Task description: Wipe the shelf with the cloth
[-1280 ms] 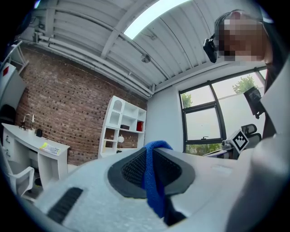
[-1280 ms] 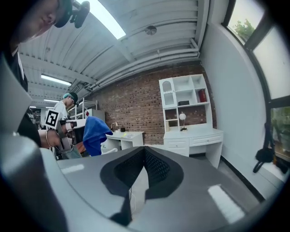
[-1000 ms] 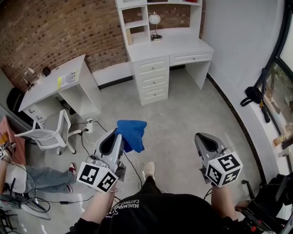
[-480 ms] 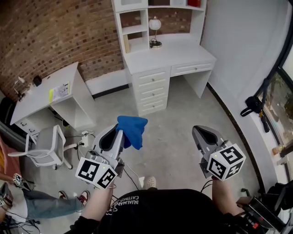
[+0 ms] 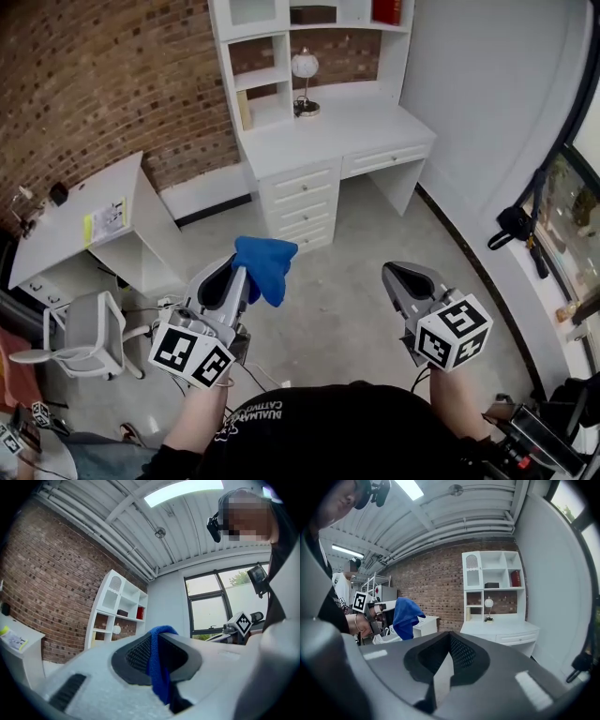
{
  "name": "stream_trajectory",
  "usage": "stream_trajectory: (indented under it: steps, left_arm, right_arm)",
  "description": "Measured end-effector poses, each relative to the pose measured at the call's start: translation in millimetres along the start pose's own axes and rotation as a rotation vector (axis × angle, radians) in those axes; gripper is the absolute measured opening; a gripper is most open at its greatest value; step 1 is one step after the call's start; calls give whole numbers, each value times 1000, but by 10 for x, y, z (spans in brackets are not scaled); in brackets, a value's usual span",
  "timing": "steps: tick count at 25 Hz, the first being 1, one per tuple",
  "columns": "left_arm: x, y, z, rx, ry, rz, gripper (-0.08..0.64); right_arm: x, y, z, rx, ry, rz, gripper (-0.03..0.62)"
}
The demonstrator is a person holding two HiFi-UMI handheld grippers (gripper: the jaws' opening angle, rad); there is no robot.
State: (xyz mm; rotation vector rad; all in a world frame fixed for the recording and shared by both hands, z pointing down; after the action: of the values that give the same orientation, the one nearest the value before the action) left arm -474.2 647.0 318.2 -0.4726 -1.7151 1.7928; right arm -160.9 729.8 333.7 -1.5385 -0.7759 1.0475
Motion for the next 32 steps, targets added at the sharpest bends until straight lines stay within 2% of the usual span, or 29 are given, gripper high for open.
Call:
stream_trajectory:
  steps: [5, 9, 15, 23, 32]
  left_arm:
    - [-307, -146, 24, 40, -38, 31, 38]
    - [-514, -161, 64, 27, -21, 29, 38]
    - [-868, -277, 175, 13, 72, 46, 38]
    - [-1675, -432, 245, 19, 209, 45, 38]
    - [-2649, -634, 108, -9, 332, -23, 38]
  right_arm:
    - [-48, -69, -212, -36, -24, 40, 9]
    - [-256, -33, -462, -58, 15, 29, 8]
    - [-759, 58, -946, -9, 119, 50, 9]
    - [-1282, 220, -1993, 18, 216, 76, 8]
    - [-1593, 206, -3206, 21, 290, 102, 8]
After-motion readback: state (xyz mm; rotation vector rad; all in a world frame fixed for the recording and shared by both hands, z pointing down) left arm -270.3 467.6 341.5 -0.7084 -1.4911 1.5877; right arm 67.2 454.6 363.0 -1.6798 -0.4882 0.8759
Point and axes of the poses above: the fingertips, and each gripper's own axes: x backward along the fingers, z to its left, y out of its top, the point moved 9 cm from there along x, backward along the fingers, and after that the axes turned 2 degrees about y, right-handed, at the moved point
